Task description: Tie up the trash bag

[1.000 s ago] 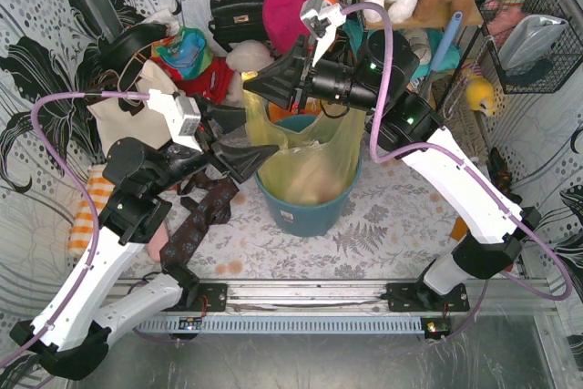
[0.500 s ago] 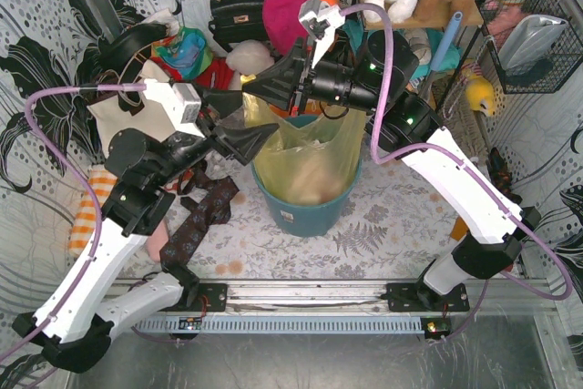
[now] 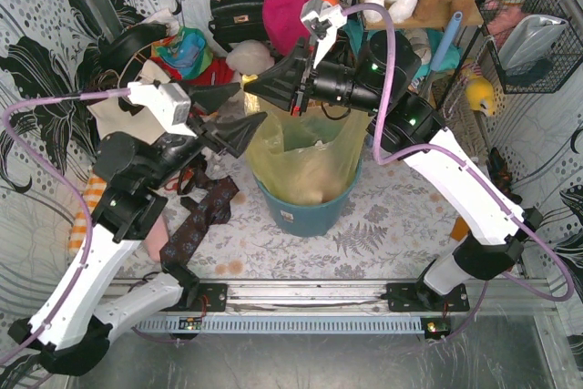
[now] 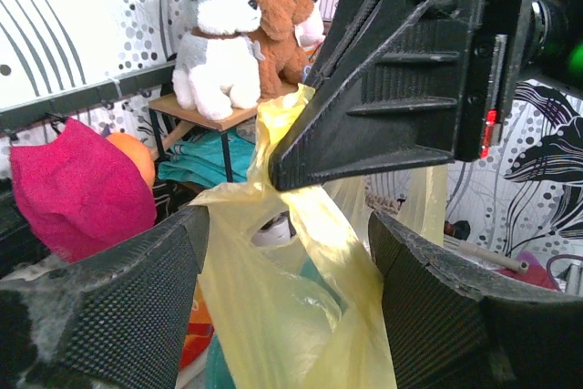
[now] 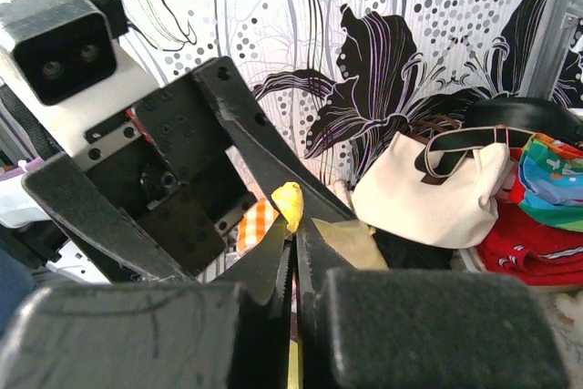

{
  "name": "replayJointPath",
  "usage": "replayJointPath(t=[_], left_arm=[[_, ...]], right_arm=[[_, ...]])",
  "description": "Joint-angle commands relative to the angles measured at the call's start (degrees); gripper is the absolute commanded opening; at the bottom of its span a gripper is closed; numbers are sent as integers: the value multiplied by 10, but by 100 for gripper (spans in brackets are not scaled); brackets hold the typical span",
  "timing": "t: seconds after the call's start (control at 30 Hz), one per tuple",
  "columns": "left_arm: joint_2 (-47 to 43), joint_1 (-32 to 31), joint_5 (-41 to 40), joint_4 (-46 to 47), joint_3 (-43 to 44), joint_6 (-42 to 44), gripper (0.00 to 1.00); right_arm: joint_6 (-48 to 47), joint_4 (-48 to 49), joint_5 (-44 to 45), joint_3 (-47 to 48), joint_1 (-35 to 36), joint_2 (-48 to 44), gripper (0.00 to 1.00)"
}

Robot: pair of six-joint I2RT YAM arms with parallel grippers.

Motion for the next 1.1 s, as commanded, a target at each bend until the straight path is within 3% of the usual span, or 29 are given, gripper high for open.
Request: replayJointPath(t=[0.0, 0.1, 0.3, 0.57, 0.9, 1.07], left_arm=[[-35, 2, -6, -25, 13, 32, 78], [-51, 1, 10, -37, 2, 37, 80], [-45, 1, -8, 19, -5, 36, 92], [34, 2, 54, 68, 16, 22, 92], [37, 2, 68, 171, -22, -31, 62], [36, 1, 84, 189, -33, -46, 42]], right_arm=[[-8, 17, 9, 2, 4, -26, 0], [-6, 18, 10, 6, 4, -26, 0], [7, 34, -10, 20, 4, -17, 0], [21, 39, -29, 24, 4, -2, 0], [25, 39, -31, 19, 4, 1, 0], [25, 40, -30, 22, 4, 3, 0]])
